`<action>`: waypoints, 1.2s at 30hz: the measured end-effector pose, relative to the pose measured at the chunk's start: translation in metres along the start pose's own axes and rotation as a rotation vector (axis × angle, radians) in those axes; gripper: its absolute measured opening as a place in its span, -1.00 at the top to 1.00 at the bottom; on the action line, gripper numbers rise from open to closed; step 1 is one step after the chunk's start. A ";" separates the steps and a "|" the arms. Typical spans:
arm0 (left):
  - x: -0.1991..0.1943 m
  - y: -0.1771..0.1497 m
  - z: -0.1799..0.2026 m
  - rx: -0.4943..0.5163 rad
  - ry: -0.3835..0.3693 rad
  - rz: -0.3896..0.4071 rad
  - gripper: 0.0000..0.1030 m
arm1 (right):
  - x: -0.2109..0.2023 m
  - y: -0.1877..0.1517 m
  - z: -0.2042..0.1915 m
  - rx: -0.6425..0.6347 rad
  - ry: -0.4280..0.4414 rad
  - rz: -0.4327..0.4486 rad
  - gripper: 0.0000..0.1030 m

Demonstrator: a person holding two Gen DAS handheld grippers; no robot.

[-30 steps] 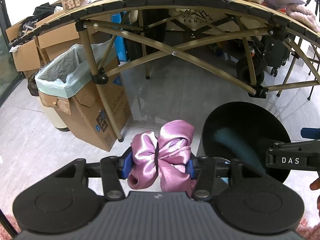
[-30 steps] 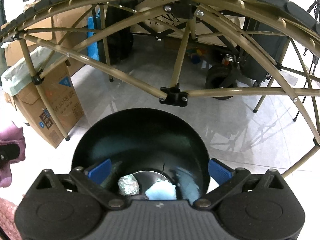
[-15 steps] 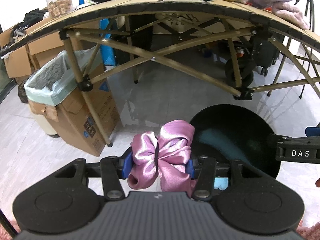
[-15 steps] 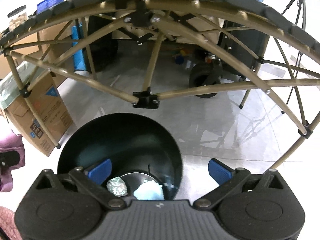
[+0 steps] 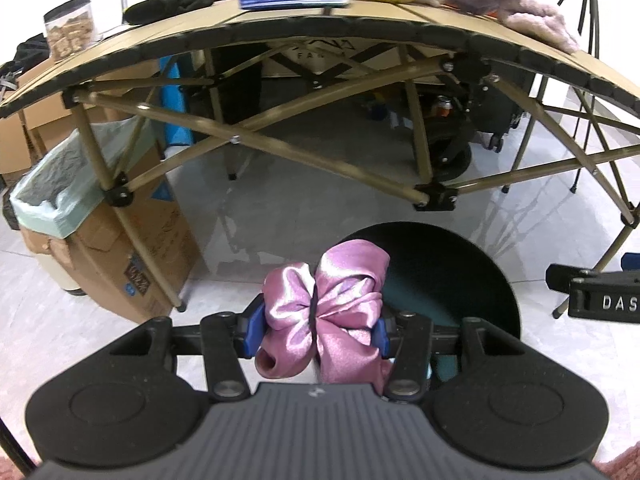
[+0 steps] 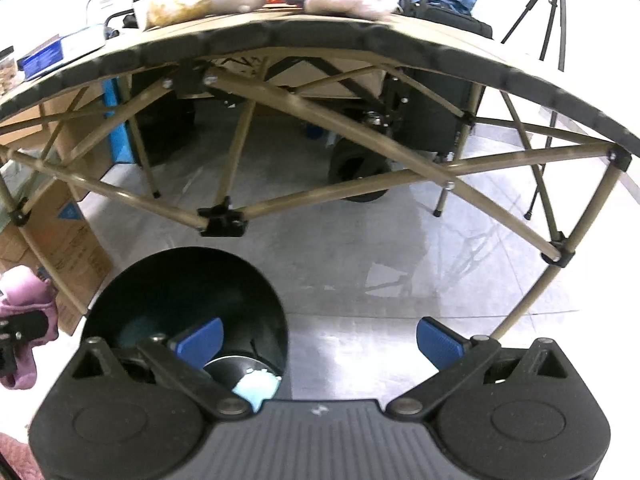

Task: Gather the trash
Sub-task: 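Lower the pink bow into the black bin and open the left gripper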

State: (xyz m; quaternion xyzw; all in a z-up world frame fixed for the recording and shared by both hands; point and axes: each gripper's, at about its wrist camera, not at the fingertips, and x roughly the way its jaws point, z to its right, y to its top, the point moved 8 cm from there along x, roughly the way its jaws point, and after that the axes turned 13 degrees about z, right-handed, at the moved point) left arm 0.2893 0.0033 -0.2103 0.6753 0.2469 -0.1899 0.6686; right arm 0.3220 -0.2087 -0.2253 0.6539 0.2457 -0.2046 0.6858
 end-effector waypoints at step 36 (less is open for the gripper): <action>0.023 0.005 0.067 0.056 -0.096 0.011 -0.97 | -0.014 0.003 0.049 0.115 -0.081 0.028 -1.00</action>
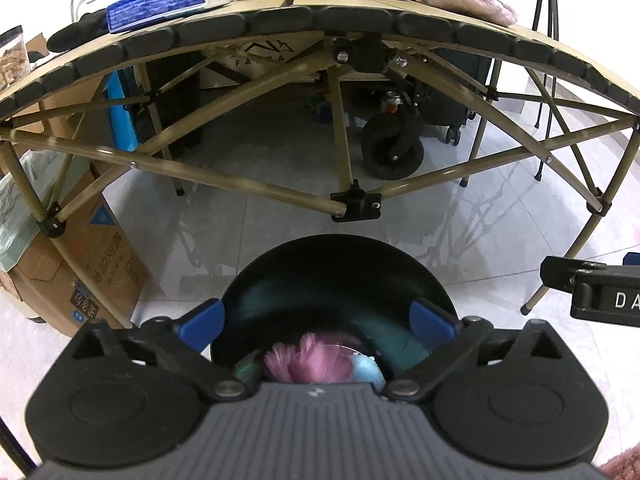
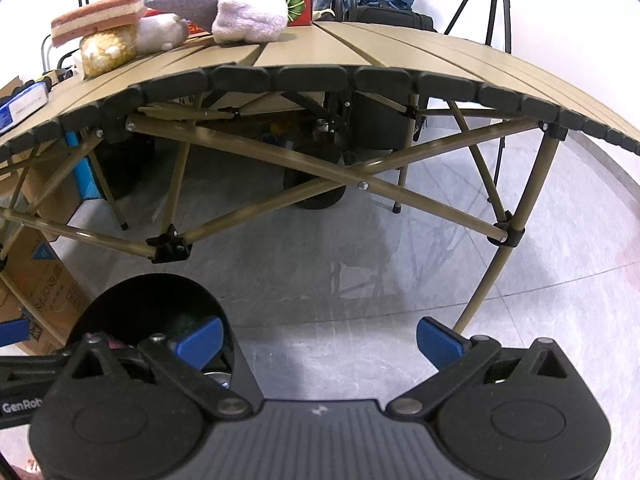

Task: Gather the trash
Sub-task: 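Lower the pink bow into the black bin and open the left gripper, then raise both grippers back up to the table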

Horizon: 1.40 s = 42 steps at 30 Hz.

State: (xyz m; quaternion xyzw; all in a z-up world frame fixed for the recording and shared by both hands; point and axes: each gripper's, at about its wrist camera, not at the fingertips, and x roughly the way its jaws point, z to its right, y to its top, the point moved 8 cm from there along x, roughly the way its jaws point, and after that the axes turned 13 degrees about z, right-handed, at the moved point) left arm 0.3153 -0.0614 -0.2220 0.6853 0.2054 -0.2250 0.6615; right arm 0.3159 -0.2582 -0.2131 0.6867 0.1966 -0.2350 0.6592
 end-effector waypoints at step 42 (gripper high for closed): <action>-0.062 0.039 -0.016 -0.036 0.040 0.175 -1.00 | -0.064 0.030 -0.029 0.015 0.180 0.186 -1.00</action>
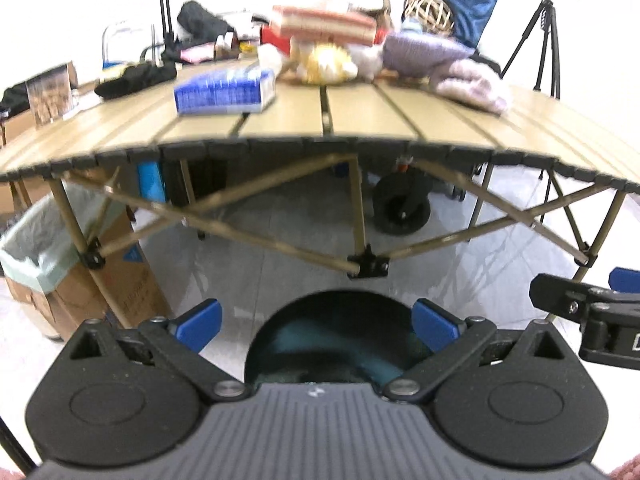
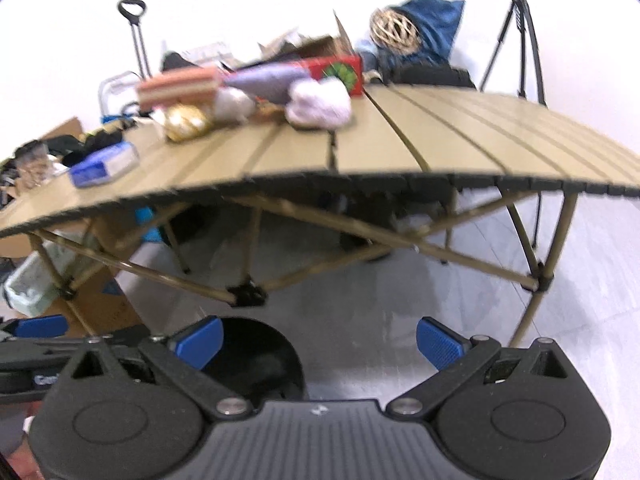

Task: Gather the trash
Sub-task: 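Raise both grippers back up to the table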

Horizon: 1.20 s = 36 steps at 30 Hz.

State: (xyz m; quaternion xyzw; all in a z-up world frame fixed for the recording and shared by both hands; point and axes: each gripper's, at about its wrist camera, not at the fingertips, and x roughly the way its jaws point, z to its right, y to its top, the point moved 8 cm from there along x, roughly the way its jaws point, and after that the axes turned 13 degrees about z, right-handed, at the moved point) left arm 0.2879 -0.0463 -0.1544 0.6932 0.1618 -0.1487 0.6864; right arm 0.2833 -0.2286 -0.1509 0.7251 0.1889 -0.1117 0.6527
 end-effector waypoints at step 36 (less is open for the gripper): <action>-0.006 0.110 -0.036 -0.083 0.052 0.288 -1.00 | -0.001 0.109 -0.024 -0.055 0.089 0.395 -1.00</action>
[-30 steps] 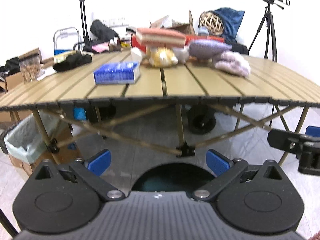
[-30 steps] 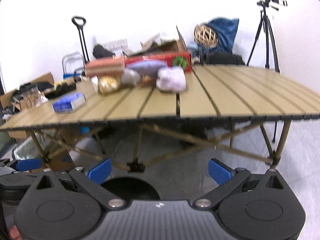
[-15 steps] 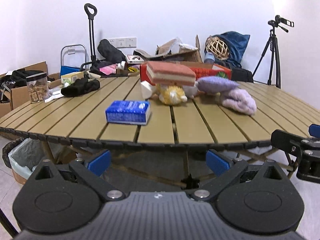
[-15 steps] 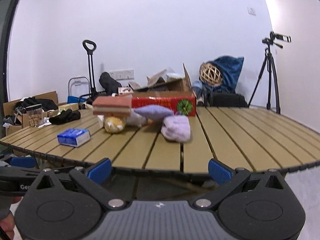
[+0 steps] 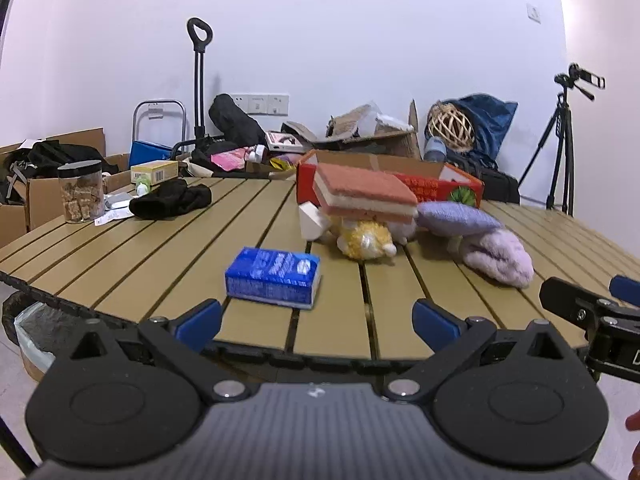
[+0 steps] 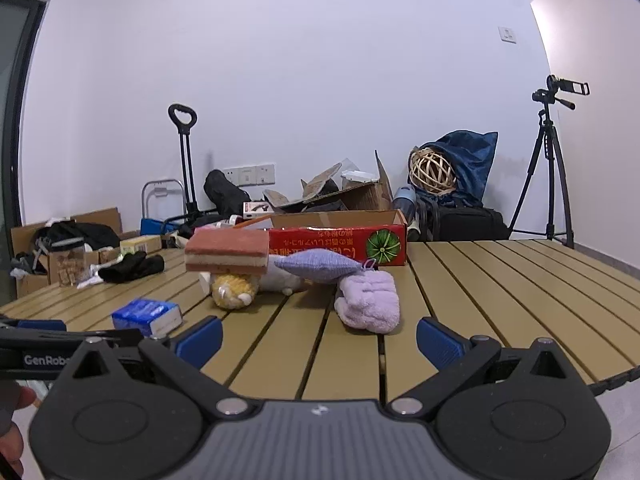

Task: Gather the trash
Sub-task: 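Raise both grippers back up to the table, then grasp the lavender fluffy towel with the right gripper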

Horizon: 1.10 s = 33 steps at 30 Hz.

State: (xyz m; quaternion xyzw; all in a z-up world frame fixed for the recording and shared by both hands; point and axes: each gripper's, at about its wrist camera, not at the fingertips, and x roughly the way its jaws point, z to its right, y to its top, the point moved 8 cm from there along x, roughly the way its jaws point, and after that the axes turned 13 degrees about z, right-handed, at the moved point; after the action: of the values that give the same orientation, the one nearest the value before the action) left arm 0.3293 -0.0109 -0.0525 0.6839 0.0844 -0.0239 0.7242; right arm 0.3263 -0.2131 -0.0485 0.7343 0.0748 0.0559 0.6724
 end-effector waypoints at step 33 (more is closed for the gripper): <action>0.071 0.019 0.005 0.007 -0.033 -0.027 -1.00 | 0.132 -0.030 0.044 0.116 -0.159 -0.145 -0.58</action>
State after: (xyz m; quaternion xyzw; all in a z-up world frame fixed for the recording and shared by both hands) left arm 0.4029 -0.0092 -0.0443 0.6847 0.0814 -0.0453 0.7229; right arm 0.4633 -0.2292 -0.0850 0.7668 0.0774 -0.0559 0.6347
